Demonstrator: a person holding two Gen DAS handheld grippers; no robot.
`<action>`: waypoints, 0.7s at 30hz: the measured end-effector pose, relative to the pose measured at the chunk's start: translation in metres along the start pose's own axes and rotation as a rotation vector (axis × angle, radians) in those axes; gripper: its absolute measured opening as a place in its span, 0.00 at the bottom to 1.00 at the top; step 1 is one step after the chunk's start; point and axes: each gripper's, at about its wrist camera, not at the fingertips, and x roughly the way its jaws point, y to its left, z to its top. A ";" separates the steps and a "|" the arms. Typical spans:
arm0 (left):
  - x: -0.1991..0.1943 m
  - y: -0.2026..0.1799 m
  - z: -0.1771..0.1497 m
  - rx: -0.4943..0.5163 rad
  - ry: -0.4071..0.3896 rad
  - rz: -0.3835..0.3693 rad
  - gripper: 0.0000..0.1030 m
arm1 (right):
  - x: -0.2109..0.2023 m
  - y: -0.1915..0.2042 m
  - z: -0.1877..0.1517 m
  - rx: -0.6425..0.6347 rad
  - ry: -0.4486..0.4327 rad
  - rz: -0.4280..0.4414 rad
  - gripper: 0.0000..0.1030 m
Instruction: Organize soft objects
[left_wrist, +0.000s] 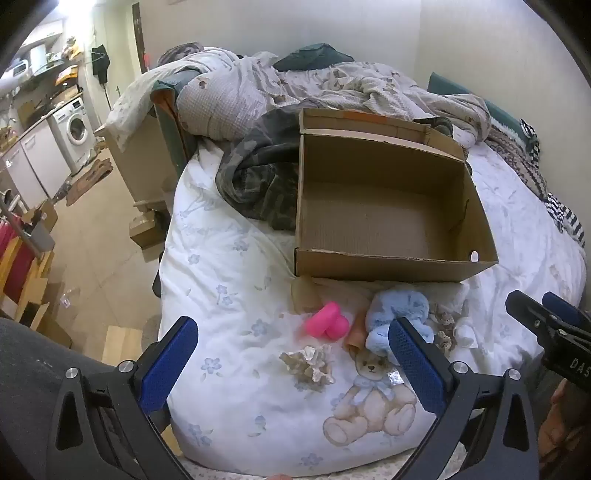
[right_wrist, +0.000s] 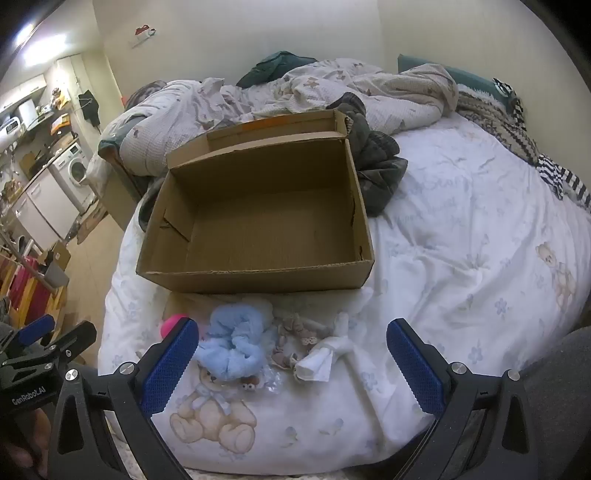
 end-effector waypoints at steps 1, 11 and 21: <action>0.000 0.000 0.000 -0.001 0.001 -0.002 1.00 | 0.000 0.000 0.000 0.001 -0.001 0.001 1.00; -0.001 -0.002 0.002 0.001 0.000 -0.001 1.00 | -0.001 -0.001 0.000 0.003 -0.003 0.004 1.00; -0.001 -0.001 0.001 0.002 0.000 -0.004 1.00 | 0.000 0.000 0.000 0.002 -0.005 0.003 1.00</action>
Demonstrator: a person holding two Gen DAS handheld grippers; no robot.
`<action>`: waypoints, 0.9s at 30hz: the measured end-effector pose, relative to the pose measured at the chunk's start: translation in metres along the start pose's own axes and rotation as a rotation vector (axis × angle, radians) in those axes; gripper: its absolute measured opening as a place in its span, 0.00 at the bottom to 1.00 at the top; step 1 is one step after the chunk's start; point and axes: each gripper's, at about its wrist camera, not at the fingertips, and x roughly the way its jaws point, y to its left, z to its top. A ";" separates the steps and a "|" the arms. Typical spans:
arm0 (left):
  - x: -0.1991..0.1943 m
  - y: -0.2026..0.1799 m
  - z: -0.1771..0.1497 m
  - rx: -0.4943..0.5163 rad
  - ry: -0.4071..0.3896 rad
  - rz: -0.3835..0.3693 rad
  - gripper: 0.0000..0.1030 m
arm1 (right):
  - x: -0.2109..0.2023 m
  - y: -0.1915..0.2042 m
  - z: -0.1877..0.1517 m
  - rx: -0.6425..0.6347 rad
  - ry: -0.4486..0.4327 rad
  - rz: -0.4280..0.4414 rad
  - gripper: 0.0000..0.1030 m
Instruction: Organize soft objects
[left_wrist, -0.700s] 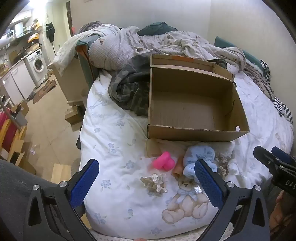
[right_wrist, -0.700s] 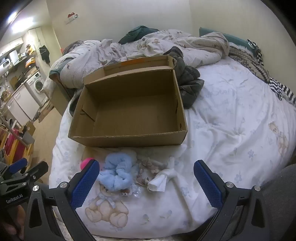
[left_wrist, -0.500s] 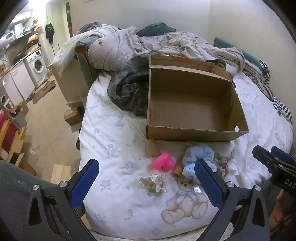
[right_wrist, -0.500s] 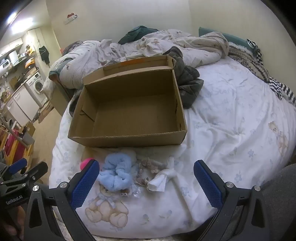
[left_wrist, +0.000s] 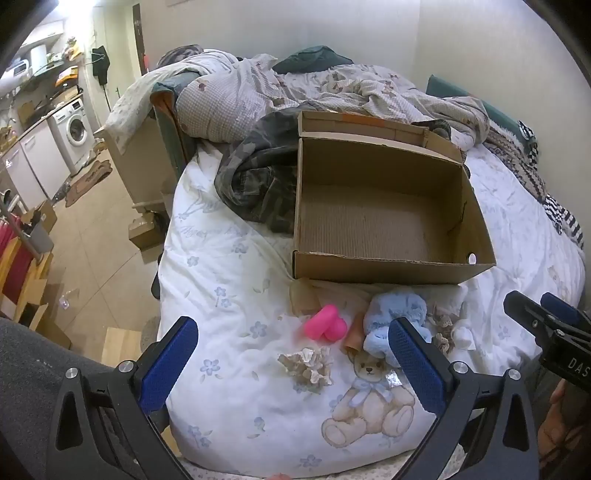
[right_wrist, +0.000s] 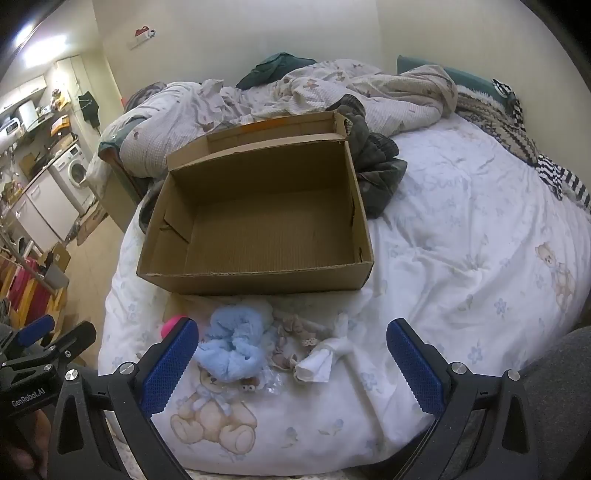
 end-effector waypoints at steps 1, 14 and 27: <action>0.000 0.000 0.000 -0.001 0.000 -0.001 1.00 | 0.000 0.000 0.000 0.000 0.000 0.000 1.00; -0.004 -0.001 0.002 -0.002 -0.002 0.001 1.00 | 0.000 0.000 0.000 0.000 -0.001 -0.001 1.00; -0.003 0.001 0.001 -0.005 -0.002 -0.004 1.00 | -0.001 0.000 0.000 -0.001 -0.003 0.000 1.00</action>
